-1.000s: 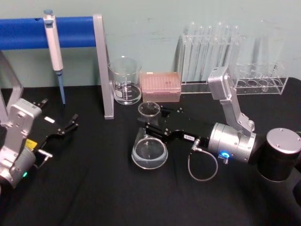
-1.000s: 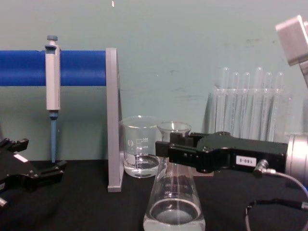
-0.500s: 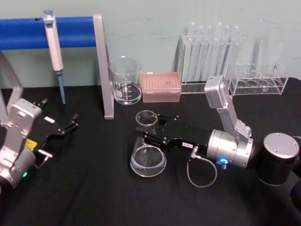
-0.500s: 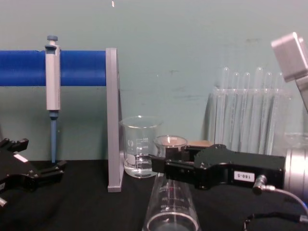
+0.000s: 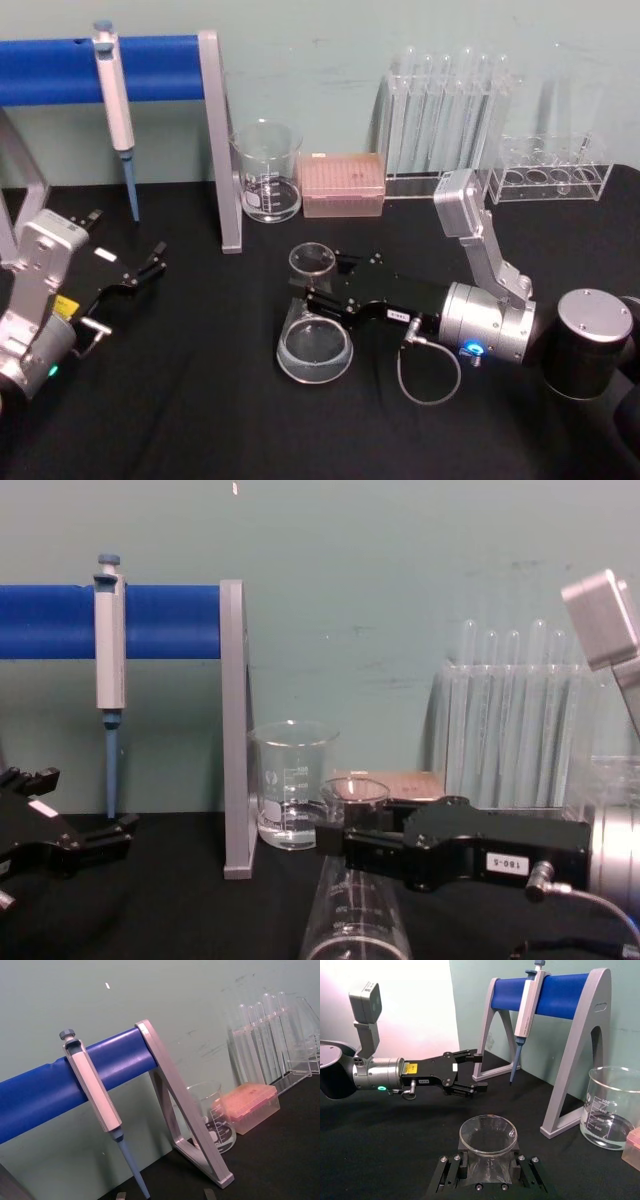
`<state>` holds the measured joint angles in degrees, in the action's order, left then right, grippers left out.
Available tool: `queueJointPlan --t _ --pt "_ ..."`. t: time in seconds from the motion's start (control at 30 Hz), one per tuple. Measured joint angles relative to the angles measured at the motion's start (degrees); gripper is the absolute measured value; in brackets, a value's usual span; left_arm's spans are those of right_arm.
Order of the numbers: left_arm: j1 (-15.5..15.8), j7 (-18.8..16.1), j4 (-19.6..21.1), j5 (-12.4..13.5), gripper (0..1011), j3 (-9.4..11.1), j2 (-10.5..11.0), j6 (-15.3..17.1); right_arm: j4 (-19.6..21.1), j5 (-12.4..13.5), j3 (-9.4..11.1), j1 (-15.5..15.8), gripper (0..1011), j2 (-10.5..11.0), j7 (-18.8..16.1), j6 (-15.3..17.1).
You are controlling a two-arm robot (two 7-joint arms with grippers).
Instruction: Grasp the erlenmeyer flask with one hand, shake it three times, then place it back.
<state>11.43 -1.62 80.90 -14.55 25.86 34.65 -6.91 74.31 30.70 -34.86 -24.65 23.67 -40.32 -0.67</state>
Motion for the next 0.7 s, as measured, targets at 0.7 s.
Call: queueJointPlan --t 0.7 --pt "0.0 0.0 0.0 0.0 1001 0.0 0.0 0.0 -1.34 0.3 -0.41 -0.01 456 -0.35 -0.52 0.33"
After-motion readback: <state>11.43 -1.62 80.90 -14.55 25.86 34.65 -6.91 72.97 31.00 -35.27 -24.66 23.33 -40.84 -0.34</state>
